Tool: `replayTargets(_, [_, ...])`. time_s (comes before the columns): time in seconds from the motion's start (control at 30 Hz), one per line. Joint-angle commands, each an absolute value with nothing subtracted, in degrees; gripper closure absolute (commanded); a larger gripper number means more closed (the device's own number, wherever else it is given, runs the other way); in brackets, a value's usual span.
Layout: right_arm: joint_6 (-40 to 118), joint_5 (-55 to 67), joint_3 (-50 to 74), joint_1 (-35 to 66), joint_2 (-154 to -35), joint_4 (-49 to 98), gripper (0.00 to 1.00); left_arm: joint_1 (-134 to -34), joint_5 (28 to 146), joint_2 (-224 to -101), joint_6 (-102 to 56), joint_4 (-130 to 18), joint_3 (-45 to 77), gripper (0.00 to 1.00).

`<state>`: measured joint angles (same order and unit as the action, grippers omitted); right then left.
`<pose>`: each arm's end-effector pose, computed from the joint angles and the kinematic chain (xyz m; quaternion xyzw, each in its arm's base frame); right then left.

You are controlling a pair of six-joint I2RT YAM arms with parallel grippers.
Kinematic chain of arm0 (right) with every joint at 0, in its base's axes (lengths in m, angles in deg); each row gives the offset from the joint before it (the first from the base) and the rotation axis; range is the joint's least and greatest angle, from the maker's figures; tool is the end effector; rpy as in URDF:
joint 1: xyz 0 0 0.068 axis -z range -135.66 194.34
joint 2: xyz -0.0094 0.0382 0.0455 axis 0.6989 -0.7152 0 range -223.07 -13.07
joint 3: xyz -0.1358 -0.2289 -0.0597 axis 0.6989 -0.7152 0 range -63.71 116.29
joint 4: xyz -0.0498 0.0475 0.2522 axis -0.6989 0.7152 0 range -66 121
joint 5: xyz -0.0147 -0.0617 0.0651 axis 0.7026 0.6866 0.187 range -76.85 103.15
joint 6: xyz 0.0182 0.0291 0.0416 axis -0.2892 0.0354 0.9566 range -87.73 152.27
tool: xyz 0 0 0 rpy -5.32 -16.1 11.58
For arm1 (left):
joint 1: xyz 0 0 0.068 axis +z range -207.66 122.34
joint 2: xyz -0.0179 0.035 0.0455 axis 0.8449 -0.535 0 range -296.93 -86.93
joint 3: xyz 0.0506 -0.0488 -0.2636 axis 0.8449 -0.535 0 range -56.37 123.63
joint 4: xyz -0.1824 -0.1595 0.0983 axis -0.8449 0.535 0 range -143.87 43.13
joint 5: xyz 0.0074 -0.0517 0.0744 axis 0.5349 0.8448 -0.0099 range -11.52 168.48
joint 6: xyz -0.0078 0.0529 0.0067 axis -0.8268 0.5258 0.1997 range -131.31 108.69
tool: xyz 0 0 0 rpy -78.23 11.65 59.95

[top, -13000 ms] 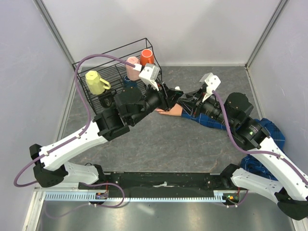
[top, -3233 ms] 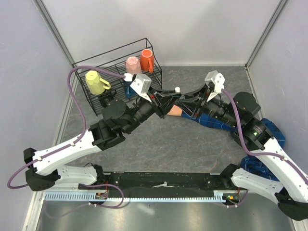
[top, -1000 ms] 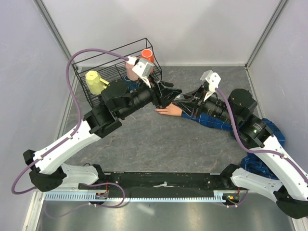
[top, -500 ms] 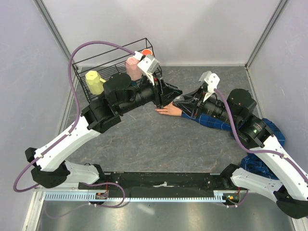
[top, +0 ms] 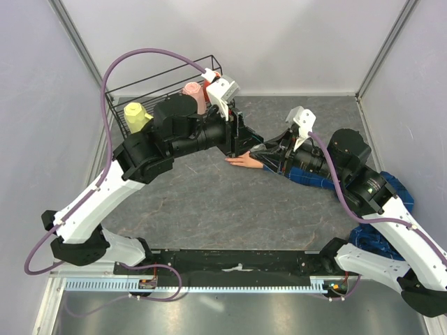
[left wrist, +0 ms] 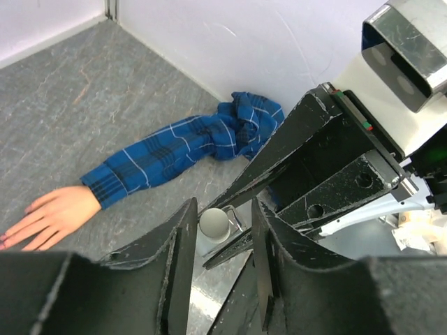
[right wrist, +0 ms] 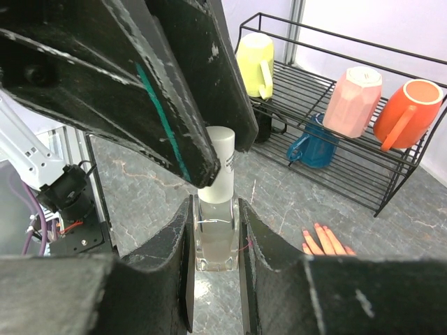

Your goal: Paint the nails

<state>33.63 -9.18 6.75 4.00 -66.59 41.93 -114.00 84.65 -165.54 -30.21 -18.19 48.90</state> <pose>0.1336 0.1312 0.4526 -0.3614 0.6144 0.3738 0.5935 0.1452 -0.2252 0.5187 0.2769 0.7080 -0.4282 0.4886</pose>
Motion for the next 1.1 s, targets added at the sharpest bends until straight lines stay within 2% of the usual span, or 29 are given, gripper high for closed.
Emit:
replayTargets(0.0, [32.7,-10.8,8.1,3.9,-65.9,40.5,1.0,-113.8,86.2,-167.5,-27.4,-13.3,53.5,0.59])
replayTargets(0.37, [32.7,-11.6,8.5,3.9,-66.1,40.8,1.0,-113.7,87.7,-170.1,-25.7,-9.3,57.7,0.75])
replayTargets(0.4, [32.6,-11.6,8.5,3.9,-66.1,41.0,1.0,-113.6,87.9,-170.2,-25.0,-8.6,58.0,0.89])
replayTargets(0.43, [32.7,-11.6,8.6,3.9,-66.2,41.1,1.0,-113.7,87.9,-170.2,-24.8,-8.4,58.1,0.98])
replayTargets(0.5, [32.7,-11.0,8.7,4.0,-66.3,41.5,0.98,-113.7,87.9,-170.0,-23.5,-7.9,58.2,0.98])
replayTargets(0.53, [32.7,-10.7,9.0,3.9,-66.9,41.7,0.93,-113.7,87.8,-169.7,-23.1,-7.8,58.2,0.98])
replayTargets(0.57, [32.6,-10.1,9.2,3.9,-67.2,42.9,0.75,-113.6,86.5,-169.6,-22.7,-7.6,58.1,0.98])
replayTargets(0.63, [32.7,-8.8,9.6,3.9,-67.9,44.2,0.56,-113.7,83.7,-168.8,-21.4,-7.3,57.8,0.98])
replayTargets(0.67, [32.7,-7.3,9.3,4.0,-67.9,45.3,0.39,-113.7,80.1,-168.4,-20.9,-7.3,57.1,0.98])
replayTargets(0.77, [33.0,-4.0,7.2,3.9,-66.7,46.6,0.15,-113.7,69.2,-167.0,-19.0,-7.4,54.6,0.98])
replayTargets(0.83, [33.4,-2.0,4.9,3.9,-64.8,47.1,0.03,-113.7,61.0,-166.0,-17.0,-8.3,52.5,0.98])
replayTargets(0.93, [35.1,2.5,2.1,3.9,-62.2,48.0,0.02,-113.6,49.7,-165.1,-16.5,-11.2,45.6,0.98])
replayTargets(1.07, [36.8,5.7,-0.6,4.0,-59.5,48.7,0.02,-111.5,41.9,-162.2,-19.6,-21.2,31.3,0.98])
